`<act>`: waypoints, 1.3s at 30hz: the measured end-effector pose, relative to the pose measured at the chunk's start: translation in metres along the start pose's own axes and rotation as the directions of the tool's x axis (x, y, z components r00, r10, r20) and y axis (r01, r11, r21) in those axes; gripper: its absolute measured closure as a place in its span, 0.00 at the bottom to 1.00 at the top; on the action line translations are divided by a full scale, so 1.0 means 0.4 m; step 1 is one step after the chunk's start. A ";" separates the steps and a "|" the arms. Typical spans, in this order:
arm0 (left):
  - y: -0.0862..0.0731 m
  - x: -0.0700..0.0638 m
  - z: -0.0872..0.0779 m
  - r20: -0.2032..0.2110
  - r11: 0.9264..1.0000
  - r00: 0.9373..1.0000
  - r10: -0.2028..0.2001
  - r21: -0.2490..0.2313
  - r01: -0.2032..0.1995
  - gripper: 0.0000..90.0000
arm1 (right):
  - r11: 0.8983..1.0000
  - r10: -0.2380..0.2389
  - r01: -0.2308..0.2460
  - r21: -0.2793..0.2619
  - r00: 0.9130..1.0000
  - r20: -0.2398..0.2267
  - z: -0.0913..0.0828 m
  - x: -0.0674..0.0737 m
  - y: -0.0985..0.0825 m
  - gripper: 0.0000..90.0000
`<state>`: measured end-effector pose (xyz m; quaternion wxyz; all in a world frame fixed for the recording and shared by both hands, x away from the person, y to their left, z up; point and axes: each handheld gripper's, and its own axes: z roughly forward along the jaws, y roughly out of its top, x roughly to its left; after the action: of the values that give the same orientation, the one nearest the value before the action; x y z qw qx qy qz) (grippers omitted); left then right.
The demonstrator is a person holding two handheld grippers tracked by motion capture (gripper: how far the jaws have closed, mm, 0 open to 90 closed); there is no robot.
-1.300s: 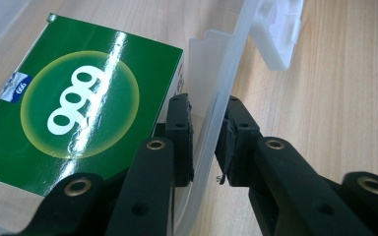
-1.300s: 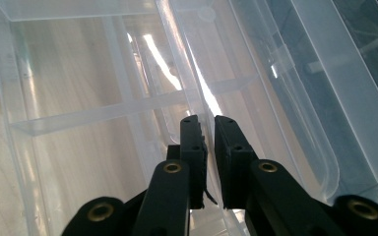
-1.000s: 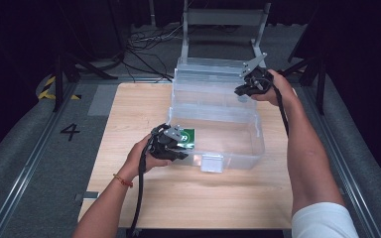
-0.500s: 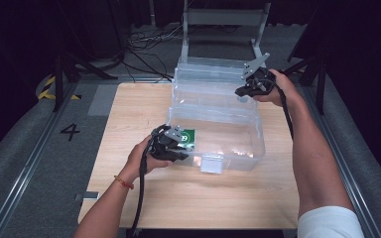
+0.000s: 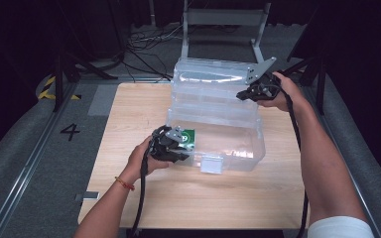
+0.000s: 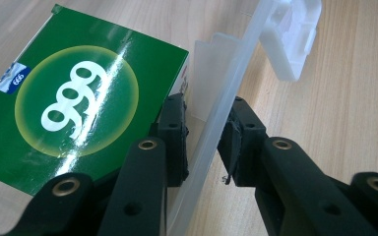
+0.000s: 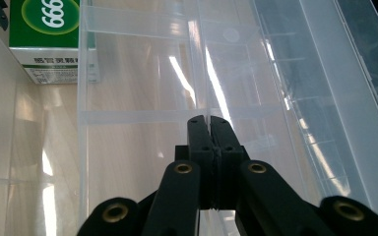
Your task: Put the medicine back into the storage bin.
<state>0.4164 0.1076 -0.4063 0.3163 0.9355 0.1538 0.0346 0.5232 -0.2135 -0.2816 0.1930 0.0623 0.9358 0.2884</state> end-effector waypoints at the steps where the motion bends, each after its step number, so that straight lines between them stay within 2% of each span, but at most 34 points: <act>1: 0.000 0.000 0.000 0.000 1.000 1.000 0.000 -0.001 0.000 0.81 | 1.000 0.001 -0.001 -0.005 1.000 0.002 -0.003 0.006 0.000 1.00; 6: 0.001 -0.001 0.000 0.001 1.000 1.000 0.005 0.005 -0.005 0.81 | 1.000 -0.004 0.004 -0.013 1.000 0.009 -0.015 0.027 0.000 1.00; 9: 0.008 -0.008 0.003 -0.018 1.000 1.000 0.021 0.020 -0.020 0.80 | 1.000 -0.010 0.010 -0.014 1.000 0.022 -0.020 0.042 0.001 1.00; 15: 0.010 -0.010 0.003 -0.017 0.999 1.000 0.016 0.030 -0.015 0.80 | 1.000 -0.018 0.019 -0.018 1.000 0.017 -0.030 0.057 0.002 1.00; 24: 0.008 -0.012 0.004 -0.019 1.000 1.000 0.011 0.019 -0.010 0.80 | 0.999 -0.047 0.047 -0.011 0.999 0.015 -0.042 0.081 0.010 1.00; 25: 0.008 -0.011 0.004 -0.018 1.000 1.000 0.009 0.015 -0.008 0.80 | 0.998 -0.054 0.054 -0.013 0.998 0.015 -0.045 0.091 0.011 1.00; 39: 0.004 -0.009 0.003 -0.008 1.000 1.000 -0.003 -0.005 0.003 0.80 | 0.998 -0.061 0.061 -0.020 0.998 0.021 -0.060 0.136 0.003 1.00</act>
<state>0.4135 0.1047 -0.4062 0.3179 0.9343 0.1565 0.0382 0.4639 -0.2125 -0.2803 0.2119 0.0347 0.9322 0.2915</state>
